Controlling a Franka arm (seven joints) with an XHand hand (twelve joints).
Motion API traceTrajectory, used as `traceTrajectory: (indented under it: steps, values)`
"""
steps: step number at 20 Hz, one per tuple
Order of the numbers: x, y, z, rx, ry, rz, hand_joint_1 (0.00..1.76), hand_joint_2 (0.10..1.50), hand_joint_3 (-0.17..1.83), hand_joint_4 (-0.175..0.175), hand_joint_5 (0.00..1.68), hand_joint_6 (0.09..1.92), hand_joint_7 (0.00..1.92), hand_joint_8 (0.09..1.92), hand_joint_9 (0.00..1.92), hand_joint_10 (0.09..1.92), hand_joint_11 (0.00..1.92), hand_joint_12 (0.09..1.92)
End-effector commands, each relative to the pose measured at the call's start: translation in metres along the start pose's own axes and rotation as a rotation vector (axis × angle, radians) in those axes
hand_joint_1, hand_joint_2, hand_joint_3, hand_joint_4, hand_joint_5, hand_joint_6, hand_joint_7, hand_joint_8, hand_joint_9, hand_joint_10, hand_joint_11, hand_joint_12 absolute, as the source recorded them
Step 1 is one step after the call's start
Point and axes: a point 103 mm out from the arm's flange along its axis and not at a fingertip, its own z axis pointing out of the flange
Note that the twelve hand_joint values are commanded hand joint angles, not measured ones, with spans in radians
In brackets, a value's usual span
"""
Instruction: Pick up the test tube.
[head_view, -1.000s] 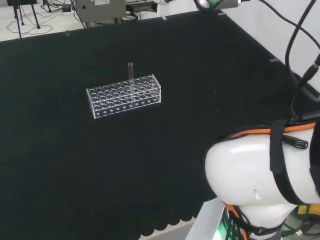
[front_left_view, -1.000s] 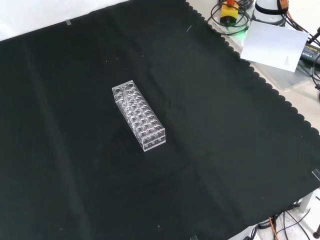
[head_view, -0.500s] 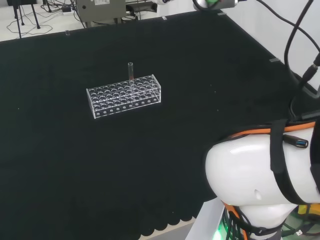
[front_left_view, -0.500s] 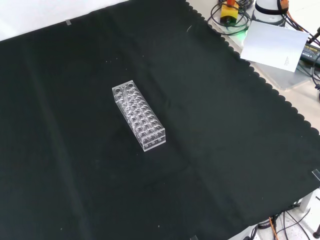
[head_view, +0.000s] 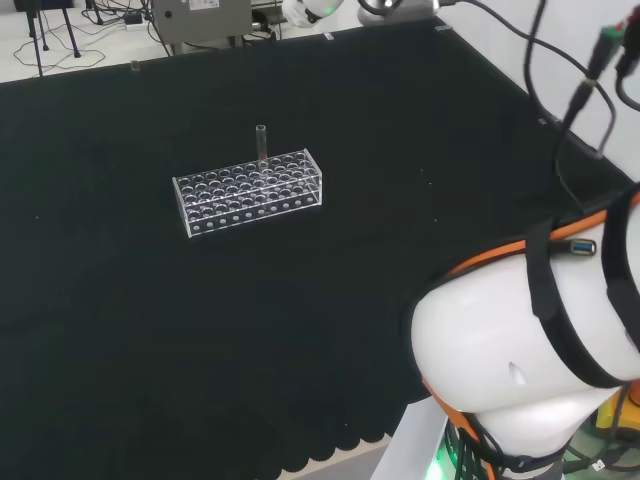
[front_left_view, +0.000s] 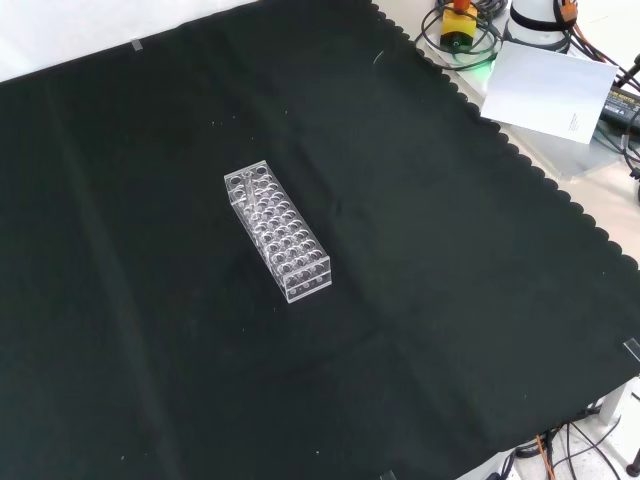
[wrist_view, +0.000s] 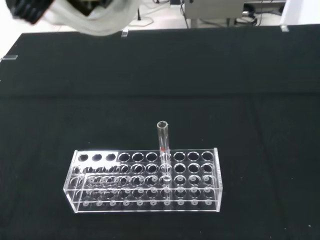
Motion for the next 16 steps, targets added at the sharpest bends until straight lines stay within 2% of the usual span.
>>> traceTrajectory:
  steps: [1, 11, 16]
  values:
    - [0.013, 0.044, 0.007, 0.029, -0.008, -0.062, 0.87, 0.66, 0.56, -0.127, 0.36, 0.19, 0.38, 0.95, 0.42, 0.97, 0.18, 1.54]
    - [0.014, 0.092, 0.031, 0.109, -0.039, -0.083, 0.89, 0.64, 0.6, -0.131, 0.37, 0.23, 0.43, 0.95, 0.45, 0.95, 0.19, 1.53]
    - [0.015, 0.115, 0.048, 0.145, -0.095, -0.095, 0.89, 0.63, 0.61, -0.136, 0.38, 0.25, 0.47, 0.96, 0.46, 0.95, 0.19, 1.53]
